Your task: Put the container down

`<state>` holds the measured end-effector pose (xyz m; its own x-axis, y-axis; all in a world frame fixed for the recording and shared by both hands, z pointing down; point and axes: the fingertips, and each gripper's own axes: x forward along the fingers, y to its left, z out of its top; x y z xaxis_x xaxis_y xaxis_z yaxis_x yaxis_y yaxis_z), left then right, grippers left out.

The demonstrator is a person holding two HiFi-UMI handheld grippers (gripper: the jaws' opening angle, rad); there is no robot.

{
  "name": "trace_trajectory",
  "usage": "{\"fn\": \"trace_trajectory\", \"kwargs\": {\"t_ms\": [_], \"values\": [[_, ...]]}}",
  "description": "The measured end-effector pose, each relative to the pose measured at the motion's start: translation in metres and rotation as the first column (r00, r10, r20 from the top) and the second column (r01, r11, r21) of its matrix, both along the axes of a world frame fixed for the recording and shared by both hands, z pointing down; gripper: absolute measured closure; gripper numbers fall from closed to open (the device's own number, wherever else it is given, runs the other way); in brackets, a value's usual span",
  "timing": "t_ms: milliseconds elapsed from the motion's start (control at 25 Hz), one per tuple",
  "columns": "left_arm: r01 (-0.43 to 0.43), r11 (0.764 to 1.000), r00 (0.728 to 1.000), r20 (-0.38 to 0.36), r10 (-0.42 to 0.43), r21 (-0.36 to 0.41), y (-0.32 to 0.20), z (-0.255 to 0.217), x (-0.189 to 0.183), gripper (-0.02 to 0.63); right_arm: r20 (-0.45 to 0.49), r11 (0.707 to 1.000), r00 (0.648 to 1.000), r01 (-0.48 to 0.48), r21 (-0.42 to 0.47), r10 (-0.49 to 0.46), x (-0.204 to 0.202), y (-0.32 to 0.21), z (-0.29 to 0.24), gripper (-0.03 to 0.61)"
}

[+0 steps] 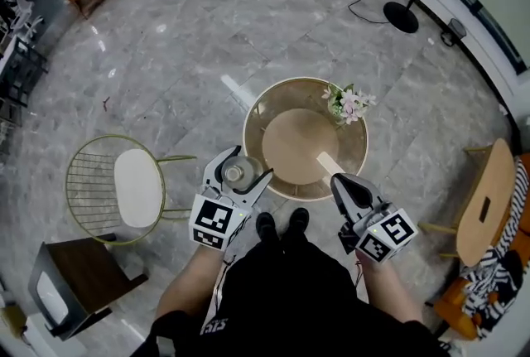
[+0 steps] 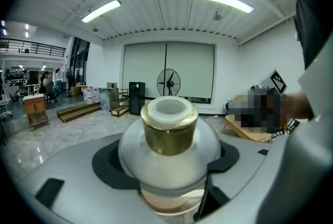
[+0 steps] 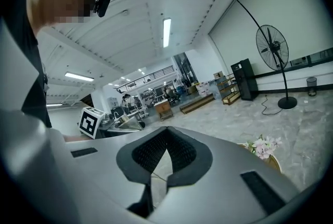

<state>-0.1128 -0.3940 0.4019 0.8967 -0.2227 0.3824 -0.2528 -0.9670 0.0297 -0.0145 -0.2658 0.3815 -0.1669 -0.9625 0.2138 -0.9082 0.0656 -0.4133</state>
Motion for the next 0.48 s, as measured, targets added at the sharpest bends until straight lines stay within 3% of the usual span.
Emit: {"fn": "trace_trajectory", "kwargs": {"t_ms": [480], "values": [[-0.007,1.0,0.999,0.053,0.008,-0.015,0.01,0.019,0.091,0.27,0.02,1.0,1.0,0.014,-0.004,-0.014,0.087,0.008,0.021,0.563]]}}
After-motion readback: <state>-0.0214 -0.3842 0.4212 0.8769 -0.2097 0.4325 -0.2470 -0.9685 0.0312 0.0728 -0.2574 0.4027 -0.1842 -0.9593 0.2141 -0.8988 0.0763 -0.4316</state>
